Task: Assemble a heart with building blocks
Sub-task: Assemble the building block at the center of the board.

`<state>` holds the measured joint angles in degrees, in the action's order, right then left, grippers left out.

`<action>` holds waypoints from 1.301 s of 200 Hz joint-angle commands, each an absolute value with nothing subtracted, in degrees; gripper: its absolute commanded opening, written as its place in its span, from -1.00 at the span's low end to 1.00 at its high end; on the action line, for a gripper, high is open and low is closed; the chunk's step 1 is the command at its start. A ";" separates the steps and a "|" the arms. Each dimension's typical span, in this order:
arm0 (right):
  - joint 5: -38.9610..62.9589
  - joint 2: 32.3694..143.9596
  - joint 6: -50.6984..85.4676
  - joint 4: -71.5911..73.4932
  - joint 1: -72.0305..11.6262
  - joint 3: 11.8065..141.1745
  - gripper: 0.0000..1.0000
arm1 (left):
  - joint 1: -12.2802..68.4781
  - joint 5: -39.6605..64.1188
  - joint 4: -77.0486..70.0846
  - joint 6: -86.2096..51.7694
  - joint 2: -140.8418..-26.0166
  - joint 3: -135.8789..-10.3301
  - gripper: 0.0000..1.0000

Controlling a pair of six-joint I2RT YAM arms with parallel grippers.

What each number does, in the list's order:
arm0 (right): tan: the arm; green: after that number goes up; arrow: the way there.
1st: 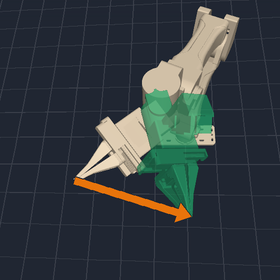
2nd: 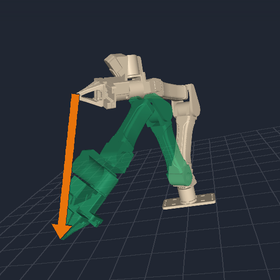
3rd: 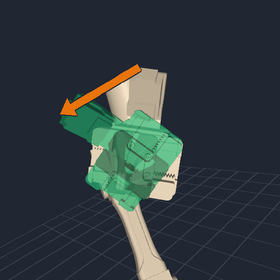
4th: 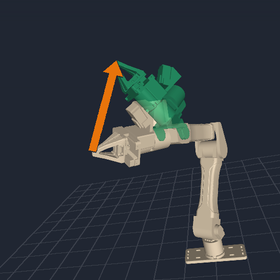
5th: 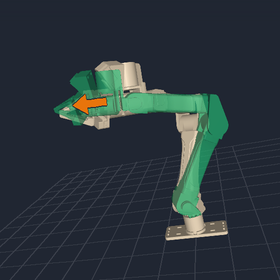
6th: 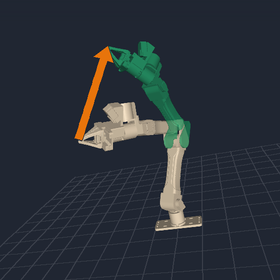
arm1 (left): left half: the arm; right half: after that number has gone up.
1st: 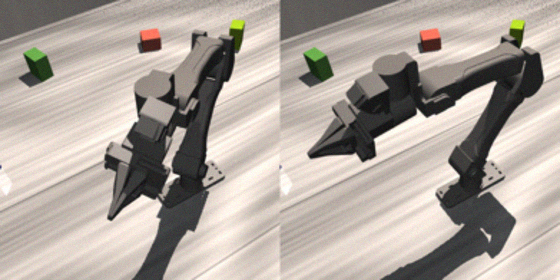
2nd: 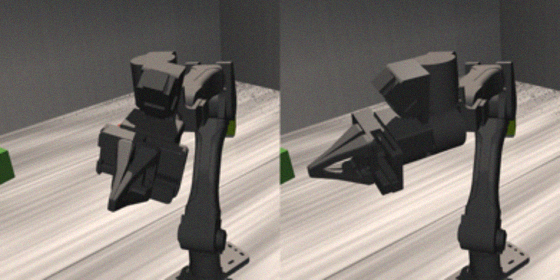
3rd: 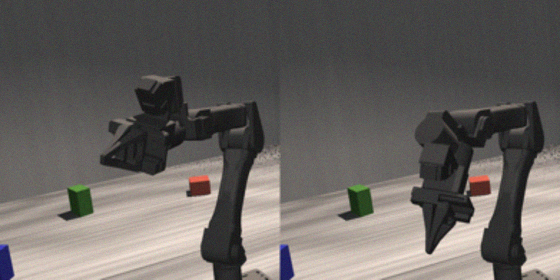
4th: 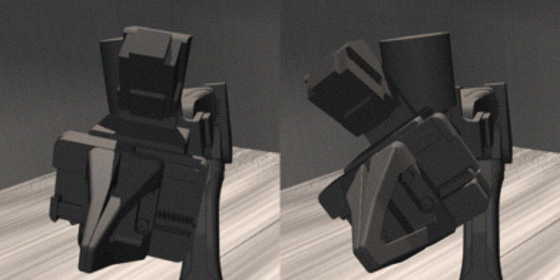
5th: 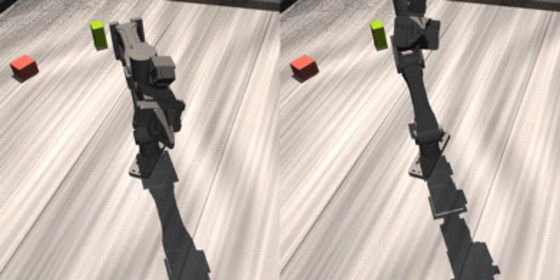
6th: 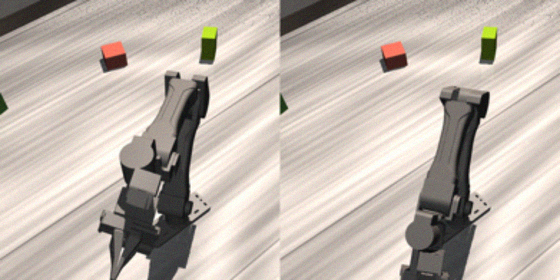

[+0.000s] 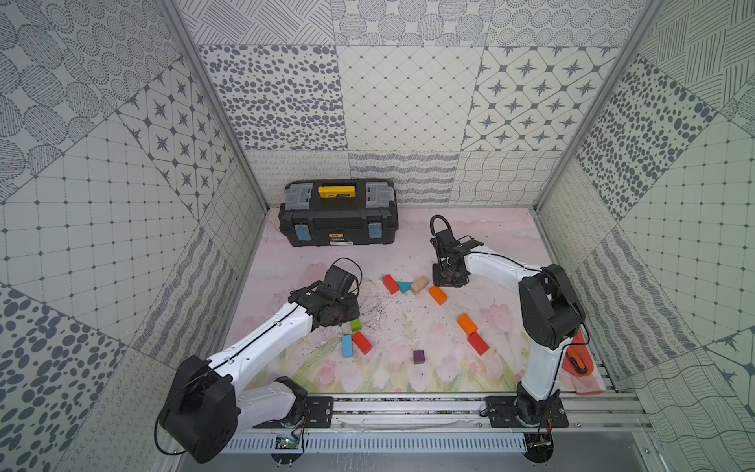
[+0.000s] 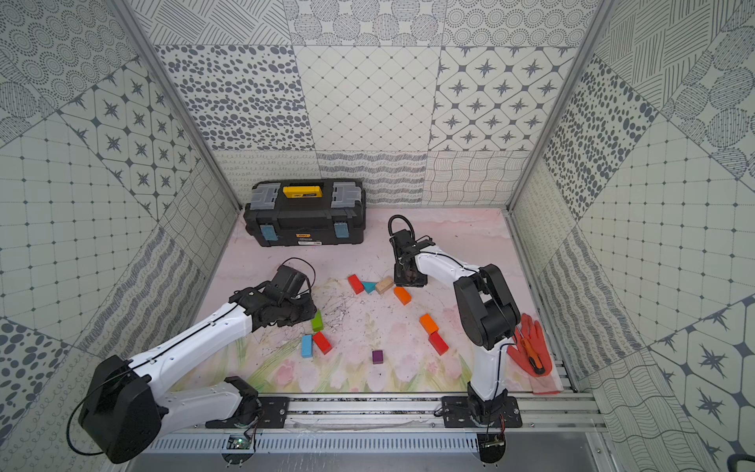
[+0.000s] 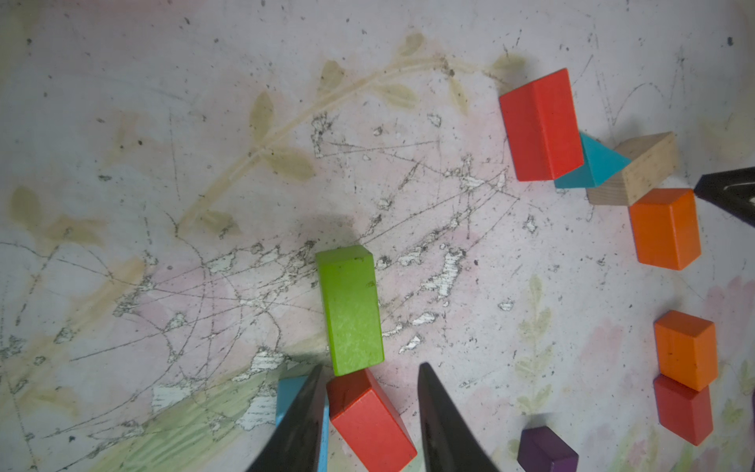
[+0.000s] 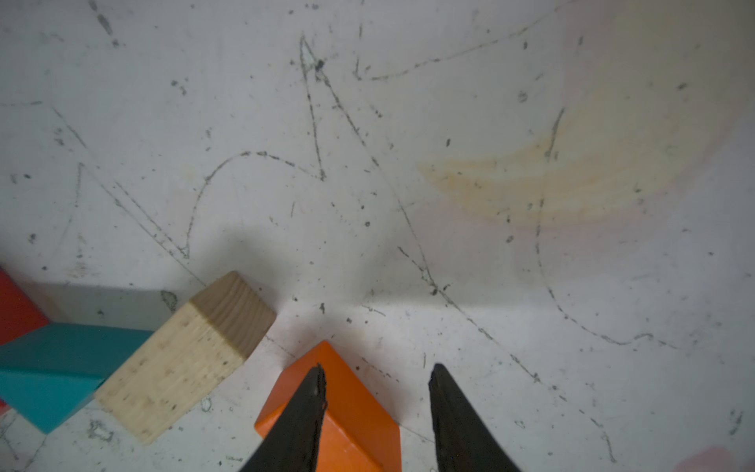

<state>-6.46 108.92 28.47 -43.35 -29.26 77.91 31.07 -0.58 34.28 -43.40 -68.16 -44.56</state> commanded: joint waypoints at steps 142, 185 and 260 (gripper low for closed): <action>-2.90 99.57 24.85 -42.30 -36.67 66.78 0.40 | 30.67 -0.43 33.40 -42.64 -70.15 -44.76 -0.26; -7.52 104.34 26.00 -43.80 -36.60 69.83 0.36 | 30.58 -0.49 33.84 -42.86 -69.79 -45.07 -0.26; -7.30 106.51 29.71 -42.75 -36.59 71.50 0.21 | 30.40 -0.47 33.57 -42.63 -69.83 -44.78 -0.27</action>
<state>-7.11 105.75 27.16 -43.44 -36.62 69.82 30.61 -0.47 34.00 -43.33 -69.84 -44.36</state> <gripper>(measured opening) 0.608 0.369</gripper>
